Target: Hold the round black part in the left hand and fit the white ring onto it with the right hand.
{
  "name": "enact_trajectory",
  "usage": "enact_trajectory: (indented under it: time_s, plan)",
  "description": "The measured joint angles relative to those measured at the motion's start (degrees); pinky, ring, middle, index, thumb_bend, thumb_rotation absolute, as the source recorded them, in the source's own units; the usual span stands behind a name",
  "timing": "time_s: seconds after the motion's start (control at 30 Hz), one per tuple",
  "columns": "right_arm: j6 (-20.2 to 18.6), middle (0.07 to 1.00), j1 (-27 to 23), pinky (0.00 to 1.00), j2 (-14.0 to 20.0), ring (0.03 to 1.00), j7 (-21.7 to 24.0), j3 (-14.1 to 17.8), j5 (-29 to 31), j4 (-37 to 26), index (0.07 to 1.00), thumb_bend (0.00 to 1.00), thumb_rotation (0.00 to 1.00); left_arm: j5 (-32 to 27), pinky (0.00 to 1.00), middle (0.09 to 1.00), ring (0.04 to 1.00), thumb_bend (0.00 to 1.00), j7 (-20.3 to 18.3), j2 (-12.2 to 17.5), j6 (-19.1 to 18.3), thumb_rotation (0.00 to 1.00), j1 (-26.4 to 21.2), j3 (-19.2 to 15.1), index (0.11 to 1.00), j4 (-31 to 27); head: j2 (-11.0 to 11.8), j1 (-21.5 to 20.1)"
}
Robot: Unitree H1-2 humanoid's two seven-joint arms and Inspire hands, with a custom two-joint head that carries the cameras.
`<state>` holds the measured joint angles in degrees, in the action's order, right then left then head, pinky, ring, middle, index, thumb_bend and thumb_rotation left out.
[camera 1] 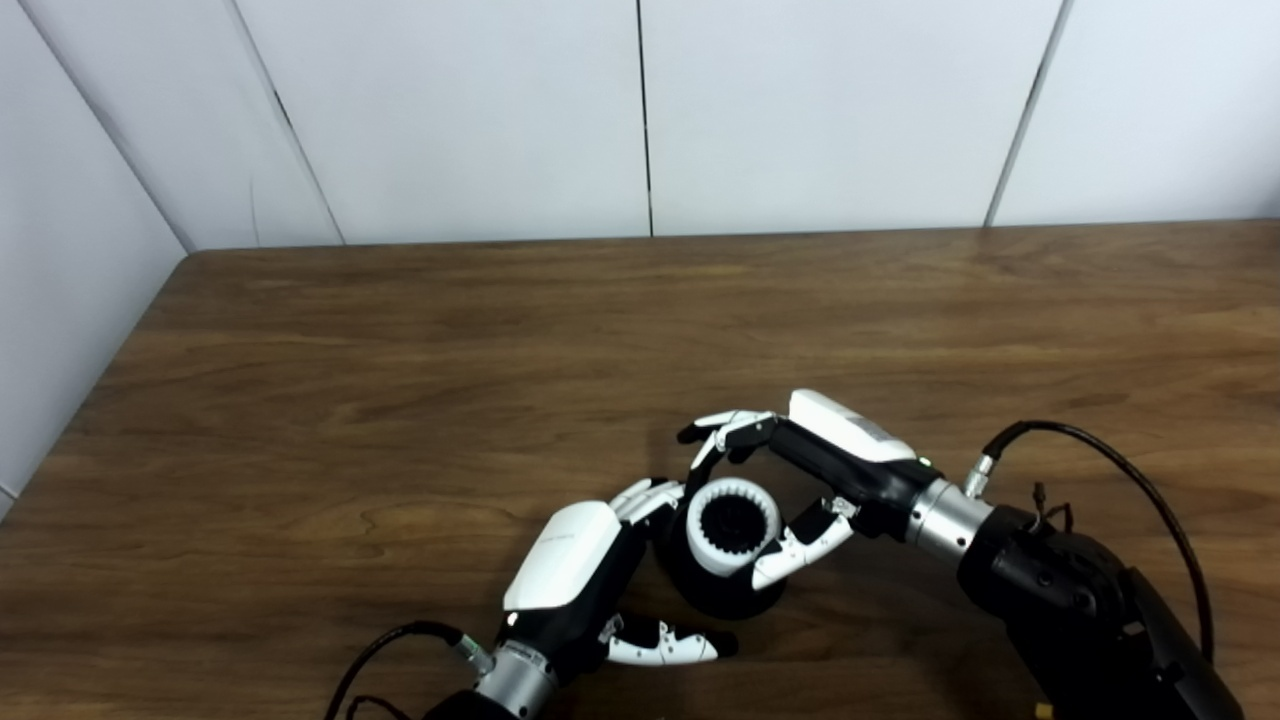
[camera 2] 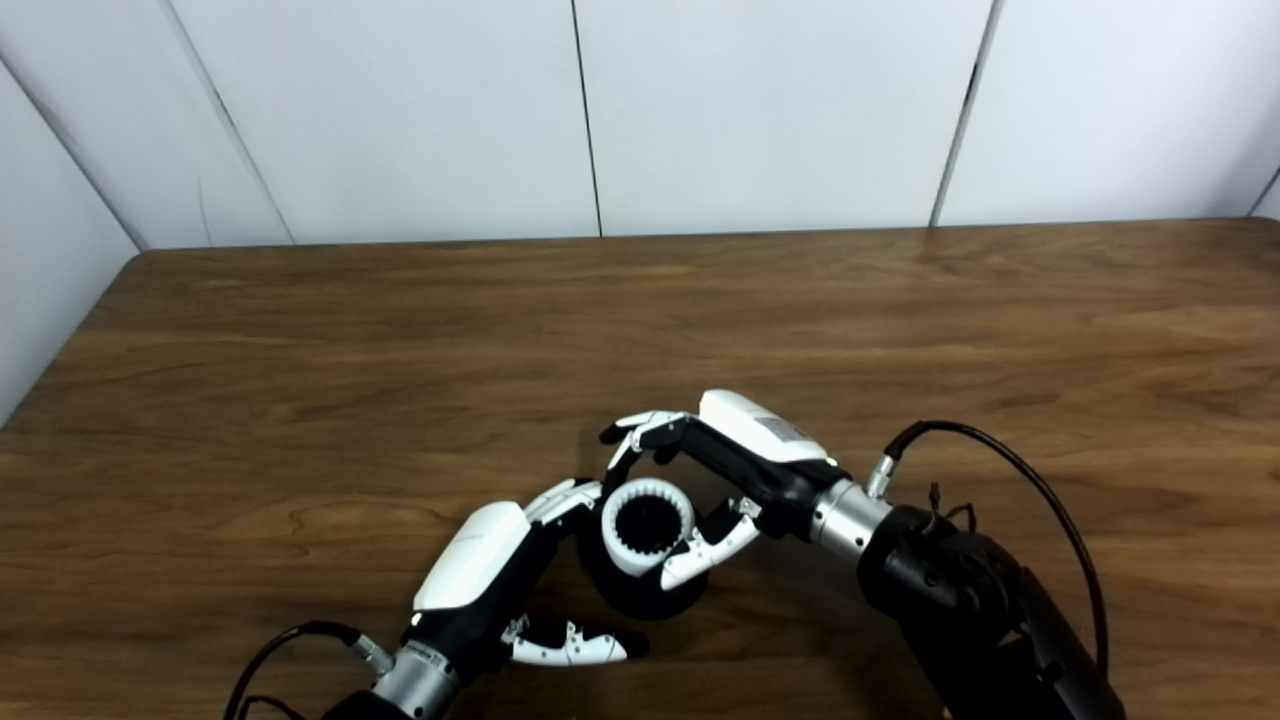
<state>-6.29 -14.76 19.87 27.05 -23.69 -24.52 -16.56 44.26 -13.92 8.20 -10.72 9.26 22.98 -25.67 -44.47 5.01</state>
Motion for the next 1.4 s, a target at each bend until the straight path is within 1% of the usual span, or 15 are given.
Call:
enact_trajectory:
  time_s: [0.07, 0.2, 0.37, 0.6, 0.8, 0.93, 1.0, 1.07, 1.13, 1.2, 1.3, 1.4]
  plan:
    - [0.44, 0.877, -0.16, 0.73, 0.34, 0.861, -0.14, -0.33, -0.37, 0.00, 0.818, 0.95, 0.33, 0.04, 0.83, 0.901, 0.938, 0.86, 0.03, 0.01, 0.03, 0.33, 0.00, -0.05, 0.854, 0.00, 0.00, 0.00]
    - [0.45, 0.897, -0.28, 0.73, 0.36, 0.862, -0.20, -0.42, -0.56, 0.00, 0.869, 1.00, 0.35, 0.06, 0.84, 0.903, 0.941, 0.86, 0.00, 0.00, -0.03, 0.33, 0.00, -0.15, 0.856, 0.00, 0.00, 0.00]
    - [-0.05, 0.937, -0.23, 0.78, 0.41, 0.915, -0.07, -0.14, 0.69, 0.06, 0.930, 1.00, 0.38, 0.29, 0.83, 0.898, 0.934, 0.86, -0.03, 0.00, -0.45, 0.34, 0.00, -0.14, 0.851, 0.00, 0.17, 0.00]
    - [-0.11, 0.952, -0.27, 0.78, 0.49, 0.924, -0.05, 0.07, 2.04, 0.63, 0.967, 1.00, 0.43, 0.10, 0.83, 0.898, 0.933, 0.86, -0.02, -0.01, -0.48, 0.37, -0.02, -0.19, 0.856, 0.01, 0.18, 0.00]
    - [-0.06, 0.952, -0.26, 0.78, 0.51, 0.921, -0.06, 0.28, 2.99, 0.99, 0.982, 1.00, 0.44, 0.04, 0.83, 0.896, 0.931, 0.88, -0.02, -0.01, -0.41, 0.40, -0.02, -0.29, 0.872, 0.06, 0.09, -0.18]
    - [-0.26, 0.955, -0.16, 0.78, 0.52, 0.924, -0.05, 0.62, 3.29, 1.22, 0.984, 1.00, 0.44, 0.00, 0.82, 0.894, 0.926, 0.89, -0.02, -0.05, -0.45, 0.39, -0.06, -0.45, 0.880, 0.06, 0.09, -0.09]
    - [-0.73, 0.956, 0.03, 0.77, 0.52, 0.921, 0.02, 0.73, 3.53, 1.51, 0.985, 1.00, 0.45, -0.13, 0.79, 0.894, 0.917, 0.92, 0.02, -0.13, -0.37, 0.42, -0.16, -0.65, 0.892, 0.11, 0.09, -0.09]
    - [-1.53, 0.956, 0.55, 0.77, 0.52, 0.914, 0.12, 0.78, 3.85, 1.94, 0.987, 1.00, 0.45, -0.17, 0.75, 0.896, 0.896, 0.94, 0.03, -0.30, -0.48, 0.46, -0.34, -0.86, 0.928, 0.14, 0.09, -0.09]
    - [-1.76, 0.959, 1.03, 0.77, 0.46, 0.917, 0.18, 1.04, 4.46, 2.51, 0.993, 1.00, 0.46, -0.42, 0.73, 0.904, 0.886, 0.94, 0.03, -0.52, -0.80, 0.48, -0.56, -1.30, 0.964, 0.15, 0.09, -0.09]
    - [-1.96, 0.961, 1.15, 0.77, 0.47, 0.918, 0.20, 1.12, 4.70, 2.60, 0.996, 1.00, 0.46, -0.91, 0.72, 0.907, 0.878, 0.94, 0.04, -0.75, -1.11, 0.49, -0.73, -1.84, 0.978, 0.12, -0.18, -0.09]
    - [-2.06, 0.968, 1.15, 0.78, 0.47, 0.923, 0.24, 1.22, 4.90, 2.60, 0.999, 1.00, 0.45, -1.21, 0.72, 0.907, 0.881, 0.93, 0.05, -0.84, -1.68, 0.49, -0.82, -1.91, 0.973, -0.07, -0.18, -0.09]
    - [-2.52, 0.977, 1.15, 0.81, 0.48, 0.942, 0.88, 1.54, 5.25, 2.58, 1.000, 1.00, 0.42, -1.50, 0.76, 0.912, 0.904, 0.92, 0.01, -0.83, -1.90, 0.45, -0.81, -2.03, 0.968, -0.23, 0.09, -0.09]
